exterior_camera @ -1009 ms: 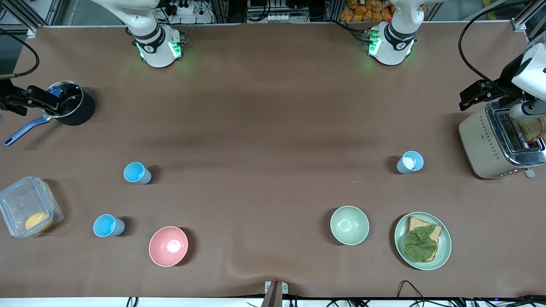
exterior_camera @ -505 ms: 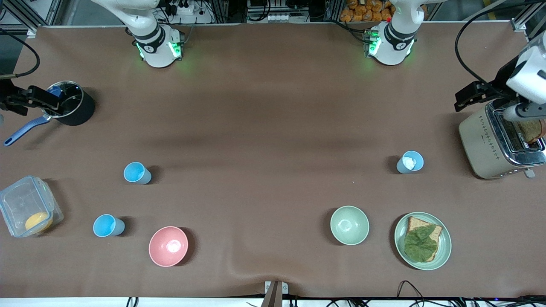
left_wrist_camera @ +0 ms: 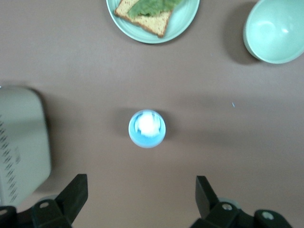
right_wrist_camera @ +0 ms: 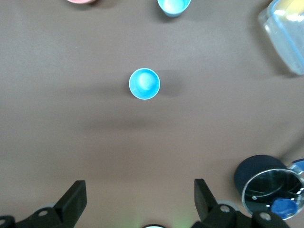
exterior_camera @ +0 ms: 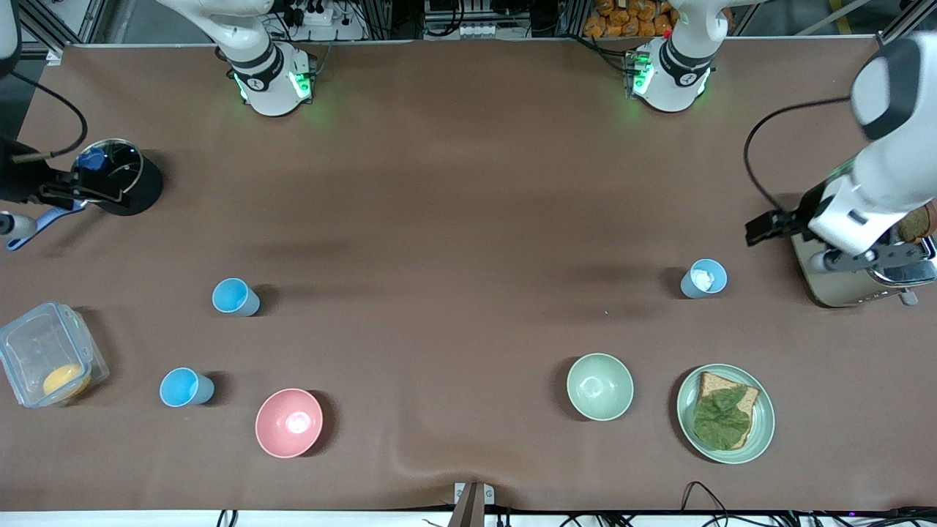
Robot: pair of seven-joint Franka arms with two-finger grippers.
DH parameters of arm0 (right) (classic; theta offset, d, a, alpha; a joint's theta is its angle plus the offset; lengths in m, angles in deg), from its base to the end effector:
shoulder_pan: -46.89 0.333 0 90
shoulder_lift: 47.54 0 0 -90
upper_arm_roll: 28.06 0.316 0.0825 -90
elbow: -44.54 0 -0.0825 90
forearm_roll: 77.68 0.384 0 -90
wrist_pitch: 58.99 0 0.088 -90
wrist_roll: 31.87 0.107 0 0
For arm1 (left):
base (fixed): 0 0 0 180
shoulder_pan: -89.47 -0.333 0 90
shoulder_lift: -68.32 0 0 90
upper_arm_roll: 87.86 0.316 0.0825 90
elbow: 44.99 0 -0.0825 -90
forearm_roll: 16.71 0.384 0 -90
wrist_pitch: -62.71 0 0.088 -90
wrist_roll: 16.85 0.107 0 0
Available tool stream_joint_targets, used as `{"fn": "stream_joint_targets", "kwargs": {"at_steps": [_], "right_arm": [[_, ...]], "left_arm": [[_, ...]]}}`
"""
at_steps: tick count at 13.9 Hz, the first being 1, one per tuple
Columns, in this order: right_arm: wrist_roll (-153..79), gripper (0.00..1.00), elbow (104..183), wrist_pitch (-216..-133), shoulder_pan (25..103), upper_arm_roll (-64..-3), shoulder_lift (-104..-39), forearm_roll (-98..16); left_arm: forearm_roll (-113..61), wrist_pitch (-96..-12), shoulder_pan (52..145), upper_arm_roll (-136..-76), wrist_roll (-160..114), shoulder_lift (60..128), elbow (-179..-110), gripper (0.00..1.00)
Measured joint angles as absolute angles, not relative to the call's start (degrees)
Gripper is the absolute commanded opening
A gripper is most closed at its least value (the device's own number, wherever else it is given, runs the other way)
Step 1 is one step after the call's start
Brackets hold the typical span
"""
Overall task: Stack blue cups with both arms
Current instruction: 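Reach the right gripper to a blue cup while the left gripper reaches another, then grasp and lift the blue cups with the right and left grippers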
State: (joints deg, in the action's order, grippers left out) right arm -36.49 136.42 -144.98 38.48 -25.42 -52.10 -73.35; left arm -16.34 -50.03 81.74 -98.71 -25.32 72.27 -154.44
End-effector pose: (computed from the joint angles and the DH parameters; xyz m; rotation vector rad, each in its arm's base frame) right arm 0.5632 -0.0493 0.5596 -3.0345 0.0326 0.2653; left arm 0.5751 -0.0290 0.4585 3.1323 0.1430 -0.0171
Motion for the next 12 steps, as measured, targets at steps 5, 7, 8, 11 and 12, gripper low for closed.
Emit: {"fn": "stream_joint_targets", "kwargs": {"at_steps": [5, 7, 8, 11, 12], "right_arm": [[-36.92, 1.0, 142.57, -150.85, 33.32, -26.02, -57.42, -73.31], [-37.21, 1.0, 146.52, -158.23, 32.86, -25.95, -59.08, -73.17], [-37.12, 1.0, 147.92, -161.12, 33.44, -25.65, -60.18, -73.16], [-36.89, 1.0, 149.69, -170.2, 34.32, -25.25, -66.3, -73.16], [-36.89, 1.0, 149.78, -173.18, 34.27, -25.35, -69.01, -73.16]], "left_arm": [[-16.34, -68.51, 79.36, -98.56, -24.25, 73.87, -168.9, 1.0], [-16.34, -72.63, 78.69, -98.54, -24.23, 75.89, -171.03, 1.0], [-16.34, -74.16, 78.38, -98.46, -24.15, 77.36, -171.57, 1.0], [-15.41, -77.93, 77.88, -98.27, -23.69, 82.12, -171.76, 0.81], [-15.06, -78.81, 77.5, -98.23, -23.69, 83.44, -171.74, 0.68]]}}
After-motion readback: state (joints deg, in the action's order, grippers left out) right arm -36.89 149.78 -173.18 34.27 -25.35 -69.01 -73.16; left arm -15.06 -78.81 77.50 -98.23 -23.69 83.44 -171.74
